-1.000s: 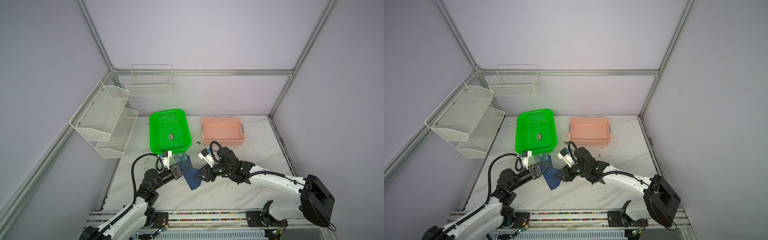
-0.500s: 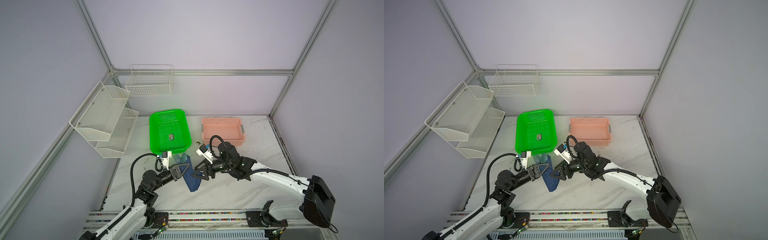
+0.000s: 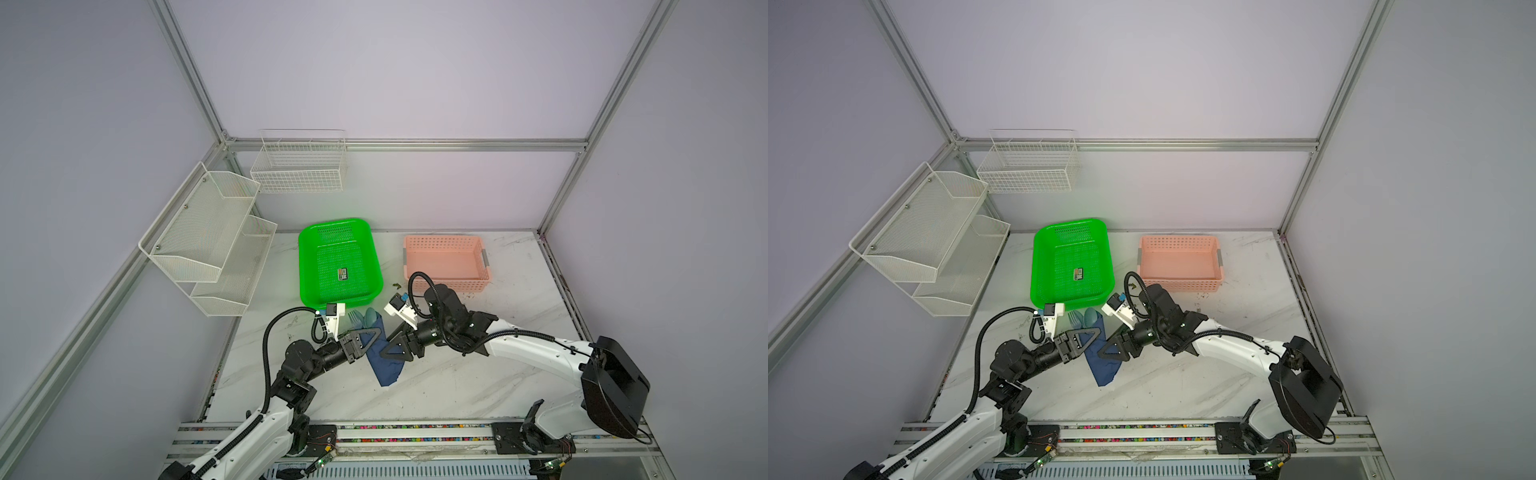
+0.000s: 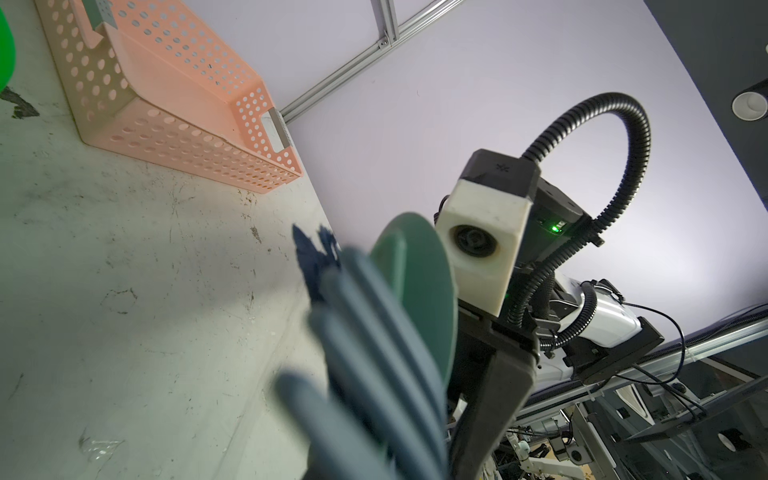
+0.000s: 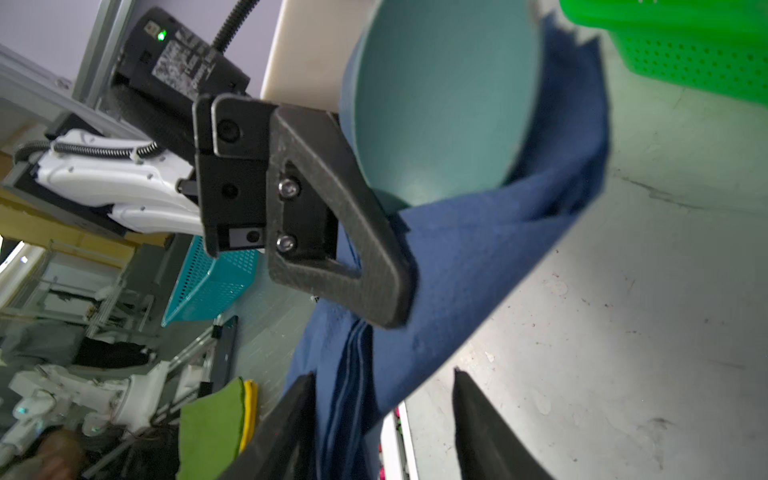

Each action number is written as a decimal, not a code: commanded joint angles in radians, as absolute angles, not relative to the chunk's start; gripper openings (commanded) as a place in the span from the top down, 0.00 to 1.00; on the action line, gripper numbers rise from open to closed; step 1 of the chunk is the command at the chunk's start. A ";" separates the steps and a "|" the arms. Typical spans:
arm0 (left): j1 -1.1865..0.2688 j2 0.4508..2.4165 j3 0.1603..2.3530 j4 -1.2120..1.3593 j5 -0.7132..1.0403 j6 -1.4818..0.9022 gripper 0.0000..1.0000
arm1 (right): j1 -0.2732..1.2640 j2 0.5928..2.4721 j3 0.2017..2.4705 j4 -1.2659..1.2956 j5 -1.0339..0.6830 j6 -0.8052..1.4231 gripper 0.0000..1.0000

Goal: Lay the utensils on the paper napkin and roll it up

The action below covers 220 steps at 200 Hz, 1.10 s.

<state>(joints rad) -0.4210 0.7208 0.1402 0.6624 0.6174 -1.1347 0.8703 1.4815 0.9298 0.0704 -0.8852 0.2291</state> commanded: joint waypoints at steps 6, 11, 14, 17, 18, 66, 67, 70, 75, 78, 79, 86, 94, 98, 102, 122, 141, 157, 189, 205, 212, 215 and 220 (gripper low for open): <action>-0.420 0.724 0.218 0.722 0.638 -1.149 0.96 | 0.867 1.502 0.933 0.158 -0.941 0.246 0.69; -0.422 0.725 0.218 0.725 0.639 -1.150 0.96 | 0.867 1.499 0.930 0.166 -0.942 0.251 0.73; -0.422 0.726 0.219 0.727 0.640 -1.152 0.96 | 0.868 1.499 0.929 0.169 -0.943 0.253 0.74; -0.422 0.725 0.219 0.728 0.640 -1.152 0.96 | 0.868 1.498 0.928 0.171 -0.943 0.254 0.76; -0.422 0.725 0.219 0.728 0.641 -1.152 0.96 | 0.868 1.498 0.927 0.172 -0.944 0.255 0.77; -0.425 0.725 0.222 0.733 0.643 -1.158 0.96 | 0.867 1.470 0.914 0.186 -0.940 0.264 0.92; -0.425 0.726 0.223 0.732 0.643 -1.158 0.96 | 0.868 1.470 0.914 0.186 -0.940 0.264 0.92; -0.425 0.727 0.224 0.733 0.641 -1.158 0.95 | 0.867 1.467 0.914 0.186 -0.939 0.265 0.93; -0.425 0.728 0.225 0.734 0.640 -1.159 0.95 | 0.867 1.464 0.913 0.186 -0.939 0.265 0.94; -0.425 0.729 0.226 0.734 0.641 -1.160 0.95 | 0.868 1.464 0.913 0.186 -0.939 0.265 0.95; -0.425 0.729 0.227 0.735 0.641 -1.160 0.95 | 0.868 1.464 0.912 0.186 -0.939 0.265 0.96; -0.425 0.730 0.230 0.735 0.641 -1.161 0.95 | 0.867 1.456 0.909 0.188 -0.935 0.266 0.96; -0.425 0.732 0.234 0.736 0.644 -1.162 0.94 | 0.868 1.451 0.905 0.191 -0.932 0.271 0.98; -0.425 0.732 0.236 0.736 0.644 -1.163 0.94 | 0.867 1.450 0.904 0.193 -0.931 0.274 0.98; -0.425 0.732 0.237 0.736 0.644 -1.164 0.94 | 0.867 1.447 0.903 0.195 -0.931 0.274 0.98; -0.425 0.728 0.242 0.738 0.644 -1.169 0.92 | 0.867 1.438 0.897 0.207 -0.926 0.284 1.00; -0.425 0.727 0.244 0.742 0.639 -1.172 0.88 | 0.867 1.430 0.894 0.213 -0.921 0.289 1.00; -0.425 0.725 0.244 0.741 0.634 -1.175 0.79 | 0.867 1.427 0.896 0.213 -0.920 0.293 1.00; -0.425 0.713 0.246 0.730 0.626 -1.176 0.52 | 0.867 1.399 0.891 0.217 -0.890 0.298 1.00; -0.425 0.694 0.245 0.719 0.619 -1.168 0.48 | 0.866 1.386 0.890 0.216 -0.869 0.300 1.00; -0.425 0.681 0.247 0.706 0.617 -1.165 0.47 | 0.863 1.380 0.889 0.216 -0.856 0.303 1.00; -0.425 0.676 0.247 0.700 0.618 -1.163 0.47 | 0.859 1.379 0.888 0.216 -0.852 0.305 1.00; -0.425 0.666 0.248 0.688 0.618 -1.161 0.47 | 0.855 1.379 0.887 0.216 -0.848 0.307 1.00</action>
